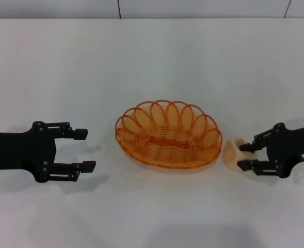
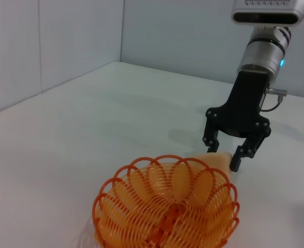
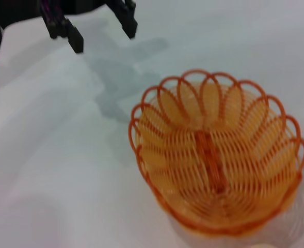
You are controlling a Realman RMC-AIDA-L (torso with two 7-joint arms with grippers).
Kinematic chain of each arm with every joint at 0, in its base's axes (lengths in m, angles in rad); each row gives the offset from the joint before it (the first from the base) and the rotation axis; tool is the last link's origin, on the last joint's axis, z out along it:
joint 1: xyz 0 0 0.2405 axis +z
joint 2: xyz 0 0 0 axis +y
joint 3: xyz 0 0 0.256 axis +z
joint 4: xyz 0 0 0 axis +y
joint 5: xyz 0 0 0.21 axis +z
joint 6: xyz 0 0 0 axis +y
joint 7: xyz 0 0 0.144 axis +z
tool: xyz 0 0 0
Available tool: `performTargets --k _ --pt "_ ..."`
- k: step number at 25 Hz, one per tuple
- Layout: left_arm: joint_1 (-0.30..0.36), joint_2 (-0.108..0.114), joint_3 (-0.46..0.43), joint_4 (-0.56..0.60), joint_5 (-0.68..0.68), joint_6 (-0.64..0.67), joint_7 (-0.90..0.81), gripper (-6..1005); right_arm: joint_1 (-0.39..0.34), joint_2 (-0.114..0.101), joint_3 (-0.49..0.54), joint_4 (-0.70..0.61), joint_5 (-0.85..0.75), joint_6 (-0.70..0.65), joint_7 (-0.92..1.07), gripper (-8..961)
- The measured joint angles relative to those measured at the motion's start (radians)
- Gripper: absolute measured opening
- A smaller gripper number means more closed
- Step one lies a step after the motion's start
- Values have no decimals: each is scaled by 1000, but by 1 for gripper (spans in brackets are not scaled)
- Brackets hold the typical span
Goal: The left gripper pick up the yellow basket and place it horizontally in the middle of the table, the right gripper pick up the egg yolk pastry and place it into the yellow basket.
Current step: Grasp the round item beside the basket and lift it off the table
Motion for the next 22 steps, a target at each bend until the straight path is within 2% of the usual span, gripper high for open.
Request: performTargets --k 6,8,15,18,22 --pt "4 0 0 0 -4 -1 -1 760 -7 0 8 3 28 2 -38 297" --pt "6 -1 0 0 -5 -1 1 760 -9 0 8 3 29 2 -42 245" --pt "7 -2 -20 1 0 6 3 759 -11 -6 36 -8 27 -25 -43 218" --pt "8 -2 -23 4 1 8 4 759 -5 -22 130 -56 21 -117 -41 206" --pt "8 -2 -23 4 3 8 4 759 16 -33 205 -89 23 -192 -38 183"
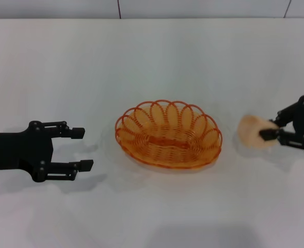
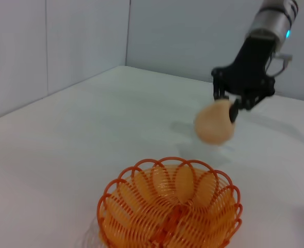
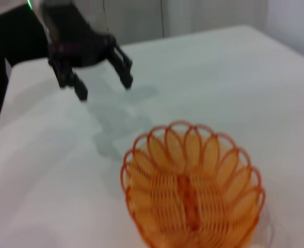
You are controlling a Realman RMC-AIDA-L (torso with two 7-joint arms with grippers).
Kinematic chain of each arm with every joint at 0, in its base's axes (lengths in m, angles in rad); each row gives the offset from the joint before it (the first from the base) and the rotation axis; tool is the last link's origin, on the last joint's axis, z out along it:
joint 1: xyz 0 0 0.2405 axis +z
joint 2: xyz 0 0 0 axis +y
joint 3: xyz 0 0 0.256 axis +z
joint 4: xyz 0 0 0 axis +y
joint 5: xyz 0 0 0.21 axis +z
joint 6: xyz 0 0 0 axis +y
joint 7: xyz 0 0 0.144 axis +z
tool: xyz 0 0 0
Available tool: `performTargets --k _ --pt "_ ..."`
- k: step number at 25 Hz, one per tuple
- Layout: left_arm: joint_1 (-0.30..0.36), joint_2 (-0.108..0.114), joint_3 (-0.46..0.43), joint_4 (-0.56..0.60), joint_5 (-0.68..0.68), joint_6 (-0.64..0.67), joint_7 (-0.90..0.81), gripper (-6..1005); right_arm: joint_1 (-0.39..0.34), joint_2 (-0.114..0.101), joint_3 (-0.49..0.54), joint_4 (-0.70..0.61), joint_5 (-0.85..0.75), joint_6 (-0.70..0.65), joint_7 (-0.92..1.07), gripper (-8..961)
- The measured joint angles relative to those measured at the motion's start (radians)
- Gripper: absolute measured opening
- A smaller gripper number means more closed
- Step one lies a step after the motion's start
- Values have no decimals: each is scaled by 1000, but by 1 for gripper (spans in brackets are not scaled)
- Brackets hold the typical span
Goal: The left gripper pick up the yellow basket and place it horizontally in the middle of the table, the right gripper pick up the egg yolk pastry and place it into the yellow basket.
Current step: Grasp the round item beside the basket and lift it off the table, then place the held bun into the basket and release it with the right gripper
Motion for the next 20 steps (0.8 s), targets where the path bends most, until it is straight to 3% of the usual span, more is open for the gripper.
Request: performTargets --k 3,9,18,20 --pt "3 0 0 1 1 0 0 759 19 1 35 -12 20 -43 1 161" --pt "6 0 0 1 2 -5 7 759 36 36 17 -7 137 -37 3 110" --pt "5 0 0 -1 2 -1 9 760 42 39 -186 118 392 142 -85 49" --pt "5 0 4 -4 4 -1 11 760 47 40 -274 158 444 223 -126 47"
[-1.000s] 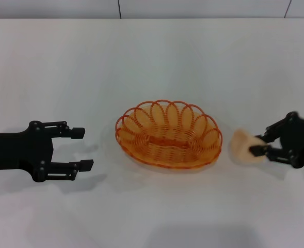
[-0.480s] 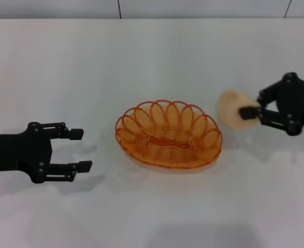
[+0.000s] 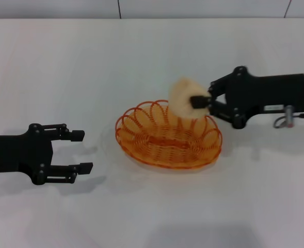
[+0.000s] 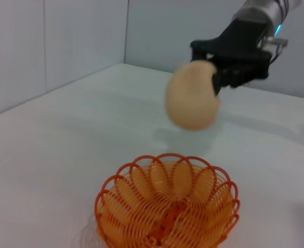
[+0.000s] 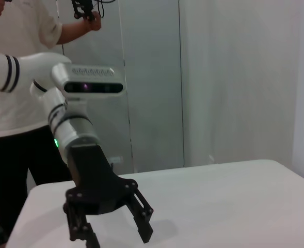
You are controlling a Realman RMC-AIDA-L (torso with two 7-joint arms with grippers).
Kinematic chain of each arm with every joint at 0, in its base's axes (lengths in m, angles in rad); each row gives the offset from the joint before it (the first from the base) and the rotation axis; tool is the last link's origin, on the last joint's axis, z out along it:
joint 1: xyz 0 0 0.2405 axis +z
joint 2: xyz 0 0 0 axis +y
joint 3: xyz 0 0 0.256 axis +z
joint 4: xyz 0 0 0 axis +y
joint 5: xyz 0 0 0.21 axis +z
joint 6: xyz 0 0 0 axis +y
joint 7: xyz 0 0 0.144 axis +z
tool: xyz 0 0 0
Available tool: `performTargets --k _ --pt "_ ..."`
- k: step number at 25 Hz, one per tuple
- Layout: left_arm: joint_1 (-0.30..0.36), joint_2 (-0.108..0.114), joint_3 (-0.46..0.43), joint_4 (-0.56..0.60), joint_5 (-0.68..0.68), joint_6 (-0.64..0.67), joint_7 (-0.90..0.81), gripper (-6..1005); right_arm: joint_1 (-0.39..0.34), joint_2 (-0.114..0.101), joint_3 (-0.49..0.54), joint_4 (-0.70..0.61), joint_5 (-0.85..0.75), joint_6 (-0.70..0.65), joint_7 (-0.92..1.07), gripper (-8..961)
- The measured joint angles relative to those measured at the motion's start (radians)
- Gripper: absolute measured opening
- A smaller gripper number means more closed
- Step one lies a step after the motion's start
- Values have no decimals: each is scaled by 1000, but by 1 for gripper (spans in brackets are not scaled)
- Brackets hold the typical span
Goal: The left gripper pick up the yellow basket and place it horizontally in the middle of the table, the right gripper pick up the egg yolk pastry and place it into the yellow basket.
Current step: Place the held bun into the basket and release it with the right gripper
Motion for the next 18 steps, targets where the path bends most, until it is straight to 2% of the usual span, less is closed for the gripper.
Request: performTargets --k 1,6,18 --pt "0 0 0 0 0 0 0 760 1 1 -44 16 24 45 -22 47" --pt "-3 2 1 0 1 0 0 760 4 2 -124 65 72 121 -73 43" --pt "0 0 -1 -1 11 -5 13 759 10 4 -203 162 221 176 -192 39"
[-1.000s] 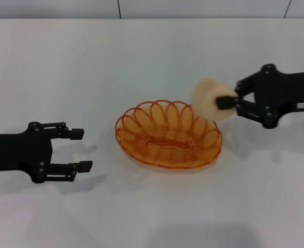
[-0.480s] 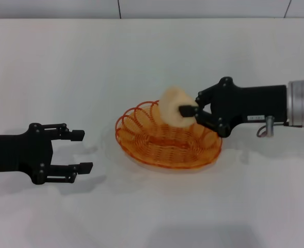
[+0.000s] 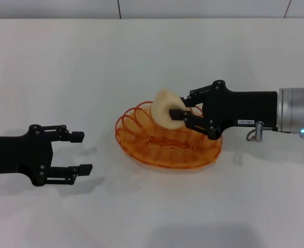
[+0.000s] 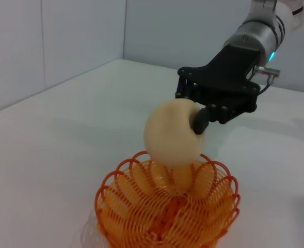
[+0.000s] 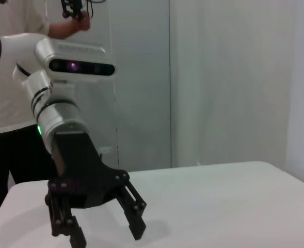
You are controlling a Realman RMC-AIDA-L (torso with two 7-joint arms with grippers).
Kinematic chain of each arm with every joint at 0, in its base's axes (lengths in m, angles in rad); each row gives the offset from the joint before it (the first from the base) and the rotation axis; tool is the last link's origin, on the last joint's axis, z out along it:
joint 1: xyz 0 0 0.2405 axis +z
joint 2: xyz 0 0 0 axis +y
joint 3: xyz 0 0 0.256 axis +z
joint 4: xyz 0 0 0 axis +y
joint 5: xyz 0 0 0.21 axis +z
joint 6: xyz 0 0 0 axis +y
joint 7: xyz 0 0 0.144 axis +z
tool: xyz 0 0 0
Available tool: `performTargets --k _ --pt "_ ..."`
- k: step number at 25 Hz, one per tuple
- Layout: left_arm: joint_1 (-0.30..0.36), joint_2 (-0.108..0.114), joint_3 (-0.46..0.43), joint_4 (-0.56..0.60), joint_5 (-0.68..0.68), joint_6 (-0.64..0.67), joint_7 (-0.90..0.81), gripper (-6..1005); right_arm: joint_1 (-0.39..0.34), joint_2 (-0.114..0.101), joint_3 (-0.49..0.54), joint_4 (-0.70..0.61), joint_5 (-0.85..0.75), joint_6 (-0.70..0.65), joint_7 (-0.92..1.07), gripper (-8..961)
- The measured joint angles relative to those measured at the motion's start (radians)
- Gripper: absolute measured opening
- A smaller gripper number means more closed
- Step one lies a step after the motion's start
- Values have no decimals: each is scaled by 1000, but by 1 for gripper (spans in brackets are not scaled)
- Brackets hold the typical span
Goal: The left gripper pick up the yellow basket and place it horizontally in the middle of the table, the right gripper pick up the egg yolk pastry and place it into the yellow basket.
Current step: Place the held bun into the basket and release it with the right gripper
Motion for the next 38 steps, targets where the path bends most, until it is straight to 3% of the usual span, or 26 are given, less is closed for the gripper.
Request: performTargets --k 1,11,25,33,38 --pt "1 -1 0 0 0 0 1 759 1 0 -2 3 2 1 -1 39" --pt "-2 -5 -1 0 0 1 1 760 -4 -3 -4 6 2 2 -1 464" --pt "0 -7 -2 0 -5 1 1 759 -6 -7 -6 -3 -58 -7 3 868" --pt "4 -7 -2 2 -3 0 1 759 -6 -7 -3 -11 -67 -15 -1 865" --pt "7 -7 -3 6 -9 3 9 759 -36 -11 41 -29 -62 -97 -4 863"
